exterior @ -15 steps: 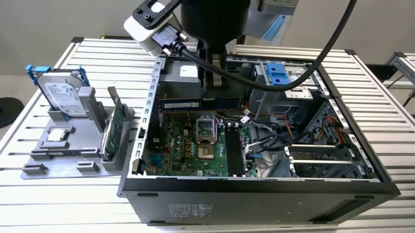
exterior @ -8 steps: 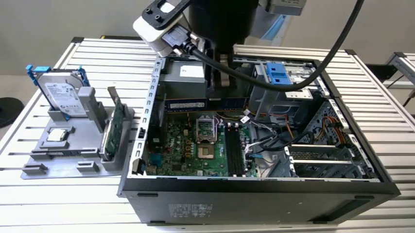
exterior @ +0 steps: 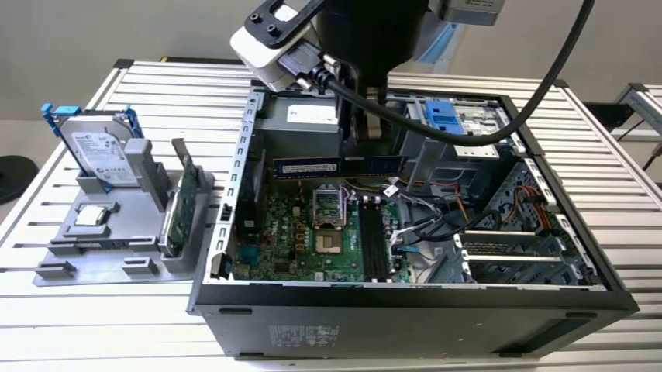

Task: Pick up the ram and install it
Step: 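Pick up the ram and move it above insertion slot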

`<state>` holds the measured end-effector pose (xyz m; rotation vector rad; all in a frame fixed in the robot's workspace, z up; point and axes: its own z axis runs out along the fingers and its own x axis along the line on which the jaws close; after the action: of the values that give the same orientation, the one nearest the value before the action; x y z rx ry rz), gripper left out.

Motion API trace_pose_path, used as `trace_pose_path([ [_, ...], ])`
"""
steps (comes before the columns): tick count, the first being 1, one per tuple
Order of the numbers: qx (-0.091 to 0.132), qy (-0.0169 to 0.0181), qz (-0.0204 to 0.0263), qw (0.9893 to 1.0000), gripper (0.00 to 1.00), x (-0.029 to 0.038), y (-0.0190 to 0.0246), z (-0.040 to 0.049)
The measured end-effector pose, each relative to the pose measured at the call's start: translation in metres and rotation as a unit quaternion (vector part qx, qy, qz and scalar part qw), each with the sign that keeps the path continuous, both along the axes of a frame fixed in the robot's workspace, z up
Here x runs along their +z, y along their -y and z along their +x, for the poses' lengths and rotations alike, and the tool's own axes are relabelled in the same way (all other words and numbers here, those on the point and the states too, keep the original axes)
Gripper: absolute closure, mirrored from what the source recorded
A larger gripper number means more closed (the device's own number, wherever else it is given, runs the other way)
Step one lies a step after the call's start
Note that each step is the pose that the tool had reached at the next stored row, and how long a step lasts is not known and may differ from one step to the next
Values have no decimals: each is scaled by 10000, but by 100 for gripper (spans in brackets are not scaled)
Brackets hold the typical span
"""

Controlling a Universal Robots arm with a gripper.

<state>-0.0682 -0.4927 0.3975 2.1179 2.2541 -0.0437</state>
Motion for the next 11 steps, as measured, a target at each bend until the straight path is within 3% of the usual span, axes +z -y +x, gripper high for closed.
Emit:
trace_pose_path([
  [11,0,0,0,10000,100,0,0,129],
])
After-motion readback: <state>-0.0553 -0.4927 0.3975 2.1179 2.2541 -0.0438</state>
